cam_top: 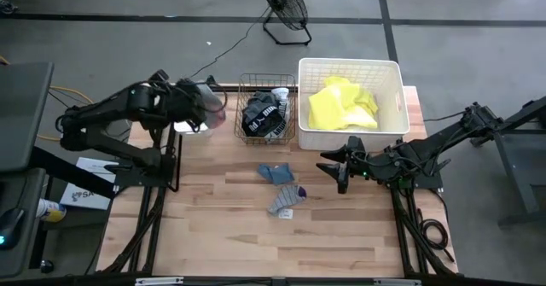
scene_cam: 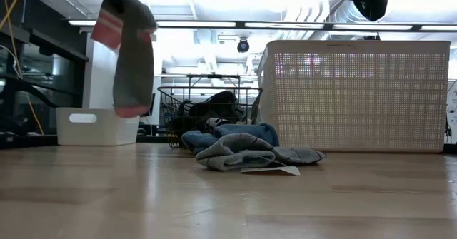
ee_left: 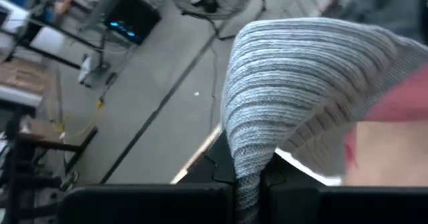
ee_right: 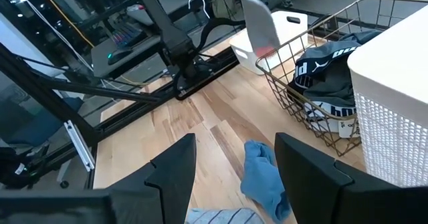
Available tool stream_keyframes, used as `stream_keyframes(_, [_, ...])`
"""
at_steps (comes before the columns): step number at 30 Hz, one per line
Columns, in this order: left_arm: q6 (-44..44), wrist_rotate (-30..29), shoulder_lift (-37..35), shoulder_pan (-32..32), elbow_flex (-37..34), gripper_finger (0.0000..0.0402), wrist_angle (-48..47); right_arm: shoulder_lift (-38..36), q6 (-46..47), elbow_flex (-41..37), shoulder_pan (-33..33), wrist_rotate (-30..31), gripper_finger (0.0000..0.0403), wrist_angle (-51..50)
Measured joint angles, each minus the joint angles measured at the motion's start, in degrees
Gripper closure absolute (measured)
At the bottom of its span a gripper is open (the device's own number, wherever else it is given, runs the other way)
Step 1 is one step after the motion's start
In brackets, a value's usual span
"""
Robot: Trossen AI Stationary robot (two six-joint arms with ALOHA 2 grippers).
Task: Pick & Place Cloths
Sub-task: Put the gray and pink sock into the left white bin
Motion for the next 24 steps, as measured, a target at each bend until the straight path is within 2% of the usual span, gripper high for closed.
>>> stream_keyframes(9, [0.09,-6.29,-1.54,5.92,1.19,0.0401,0.03,0.00,-0.42,-0.02,0.01,-0.02,0.0206,-0.47])
stream_keyframes(24, [-0.64,-4.57,2.92,16.65,1.17,0.0401,-0.43,0.00,-1.86,-0.02,0.00,-0.02,0.0206,-0.78])
